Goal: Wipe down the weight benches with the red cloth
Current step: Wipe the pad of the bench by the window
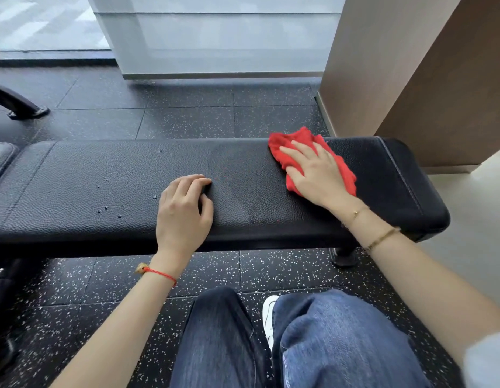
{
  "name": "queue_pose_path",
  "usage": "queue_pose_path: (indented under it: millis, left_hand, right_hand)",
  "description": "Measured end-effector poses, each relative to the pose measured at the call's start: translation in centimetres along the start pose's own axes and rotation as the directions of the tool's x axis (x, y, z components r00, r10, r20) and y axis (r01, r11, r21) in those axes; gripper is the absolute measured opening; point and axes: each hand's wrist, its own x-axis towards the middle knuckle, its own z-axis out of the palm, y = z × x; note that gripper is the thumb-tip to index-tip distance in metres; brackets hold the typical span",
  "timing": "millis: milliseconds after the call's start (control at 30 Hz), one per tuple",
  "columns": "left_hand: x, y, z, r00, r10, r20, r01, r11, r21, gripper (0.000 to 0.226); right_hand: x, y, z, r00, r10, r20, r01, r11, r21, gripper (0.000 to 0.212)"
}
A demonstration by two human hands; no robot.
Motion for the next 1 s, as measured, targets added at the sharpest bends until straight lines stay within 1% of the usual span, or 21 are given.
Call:
queue_pose_path:
  millis: [33,100,167,233,333,400,467,500,567,633,667,700,767,867,933,1000]
  left_hand:
    - [0.0,0.0,0.0,1.0,-0.001,0.0,0.001,1.0,0.0,0.029]
    - [0.0,0.1,0.0,1.0,-0.001,-0.003,0.001,1.0,-0.001,0.029]
    - [0.0,0.0,-0.1,1.0,-0.002,-0.005,0.002,1.0,-0.003,0.03]
    - [0.1,0.0,0.0,1.0,-0.002,-0.003,0.002,1.0,-0.006,0.03]
    - [0.1,0.0,0.0,1.0,-0.003,0.0,0.003,1.0,-0.012,0.029]
    - [0.1,0.0,0.0,1.0,-0.001,0.001,0.001,1.0,-0.014,0.029]
    - [0.0,-0.1,-0.1,1.0,0.003,-0.003,-0.003,1.0,-0.015,0.029]
    - [0.0,0.0,-0.1,1.0,0.003,-0.004,-0.003,1.0,-0.013,0.029]
    - [0.0,0.0,-0.1,1.0,0.001,-0.005,-0.001,1.0,-0.006,0.029]
    - [0.0,0.0,-0.1,1.0,-0.001,-0.003,0.001,1.0,0.001,0.029]
    - [0.0,0.1,0.0,1.0,-0.001,-0.001,0.001,1.0,0.003,0.029]
    - [0.0,0.1,0.0,1.0,-0.002,0.0,0.002,1.0,0.004,0.029]
    - [0.0,0.1,-0.1,1.0,-0.007,0.002,0.007,1.0,0.004,0.029]
    - [0.0,0.1,-0.1,1.0,-0.007,-0.001,0.007,1.0,-0.004,0.029]
    - [0.0,0.1,-0.1,1.0,-0.004,-0.001,0.004,1.0,-0.01,0.029]
    - [0.0,0.0,-0.1,1.0,0.0,-0.004,0.0,1.0,-0.015,0.029]
  right_hand:
    - [0.9,-1.0,0.3,1.0,0.005,0.003,-0.005,1.0,-0.002,0.046]
    - [1.7,-3.4,0.9,0.999,-0.038,0.024,0.038,0.999,0.008,0.047]
    - [0.9,-5.8,1.4,0.989,-0.137,0.055,0.137,0.99,0.017,0.049]
    - [-1.7,-7.1,1.5,0.964,-0.256,0.073,0.254,0.966,0.042,0.049]
    - [-6.0,-6.2,0.9,0.913,-0.401,0.078,0.396,0.915,0.078,0.051]
    - [-7.4,-4.3,0.2,0.907,-0.416,0.063,0.411,0.908,0.088,0.052]
    - [-6.9,-2.2,-0.4,0.927,-0.374,0.037,0.369,0.925,0.091,0.051]
    - [-6.0,-1.2,-0.5,0.945,-0.327,0.028,0.324,0.943,0.082,0.05]
    - [-3.4,0.3,-0.6,0.983,-0.182,0.013,0.181,0.983,0.034,0.048]
    - [-0.5,0.5,-0.4,1.0,-0.023,-0.001,0.023,1.0,0.0,0.047]
    - [0.8,-0.1,-0.2,1.0,0.025,-0.003,-0.025,1.0,-0.01,0.047]
    - [1.8,-1.0,0.1,0.999,0.039,-0.001,-0.039,0.999,-0.015,0.047]
    - [2.5,-3.7,0.8,1.0,-0.018,0.024,0.018,1.0,-0.012,0.048]
    - [0.2,-6.6,1.6,0.976,-0.204,0.078,0.203,0.979,0.016,0.051]
    - [-2.3,-6.3,1.2,0.942,-0.321,0.093,0.319,0.947,0.038,0.051]
    - [-4.3,-4.7,0.5,0.929,-0.361,0.079,0.356,0.932,0.068,0.051]
